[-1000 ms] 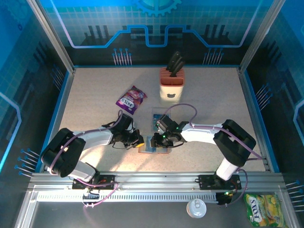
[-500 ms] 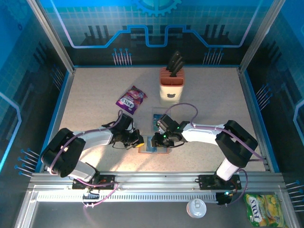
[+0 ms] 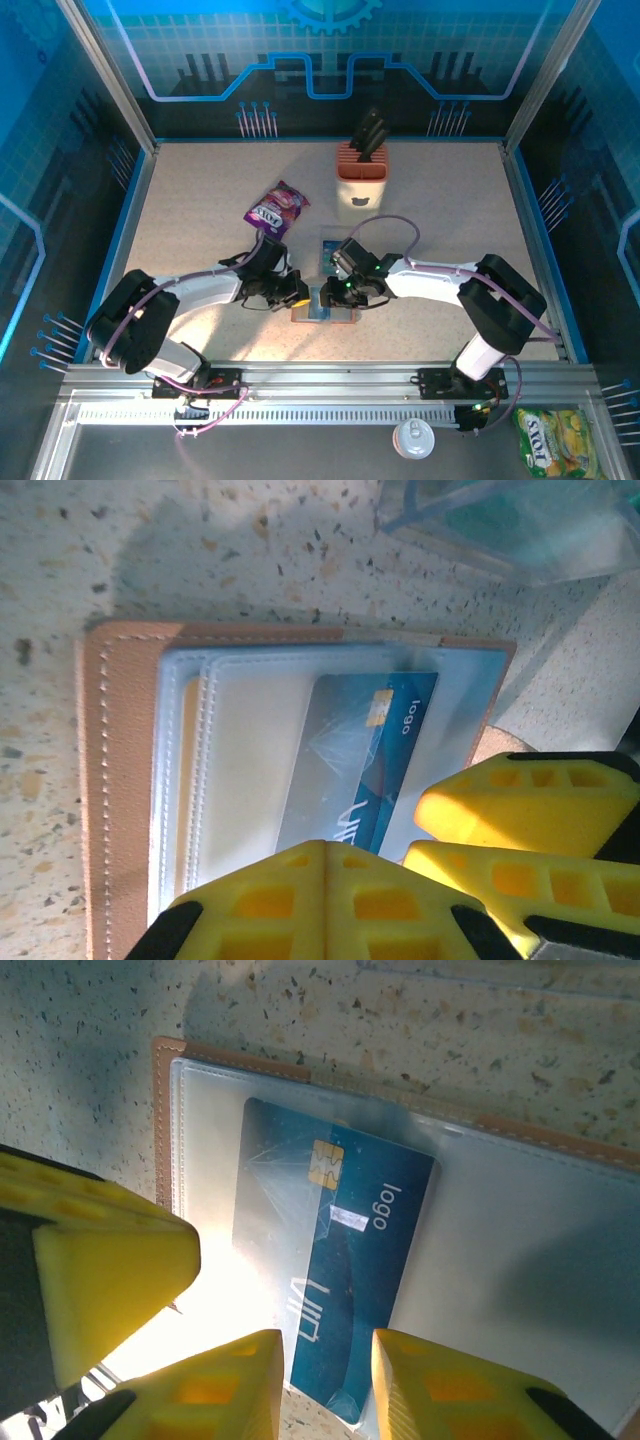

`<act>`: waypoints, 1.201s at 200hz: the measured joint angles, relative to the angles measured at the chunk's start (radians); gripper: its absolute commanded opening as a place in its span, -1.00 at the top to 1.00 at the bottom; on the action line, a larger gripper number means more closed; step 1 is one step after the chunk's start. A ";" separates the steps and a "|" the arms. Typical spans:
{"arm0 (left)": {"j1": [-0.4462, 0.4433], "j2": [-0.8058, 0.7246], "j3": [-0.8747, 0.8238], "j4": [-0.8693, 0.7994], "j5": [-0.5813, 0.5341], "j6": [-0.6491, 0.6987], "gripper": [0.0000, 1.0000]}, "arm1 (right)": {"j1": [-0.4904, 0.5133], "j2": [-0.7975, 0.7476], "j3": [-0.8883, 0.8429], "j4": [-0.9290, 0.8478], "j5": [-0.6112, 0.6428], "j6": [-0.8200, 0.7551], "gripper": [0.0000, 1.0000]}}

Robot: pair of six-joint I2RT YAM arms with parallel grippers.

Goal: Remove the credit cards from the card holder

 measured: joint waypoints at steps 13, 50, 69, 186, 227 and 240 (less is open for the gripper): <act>-0.005 0.007 0.000 0.000 0.000 -0.002 0.86 | -0.003 0.000 0.000 0.000 0.001 0.000 0.38; -0.008 0.032 0.000 0.001 -0.001 -0.002 0.86 | -0.005 0.000 0.000 0.000 0.000 0.000 0.38; -0.008 0.034 0.000 0.001 -0.004 -0.002 0.86 | -0.012 0.000 -0.001 0.000 0.000 0.000 0.38; -0.008 0.024 -0.001 0.005 -0.012 -0.010 0.86 | -0.028 0.000 -0.014 0.020 -0.029 0.000 0.38; -0.008 0.024 -0.001 -0.001 -0.023 -0.010 0.87 | -0.028 0.000 -0.014 0.020 -0.030 0.000 0.38; -0.008 0.024 -0.001 -0.008 -0.029 -0.010 0.87 | -0.028 0.002 -0.014 0.024 -0.030 0.000 0.38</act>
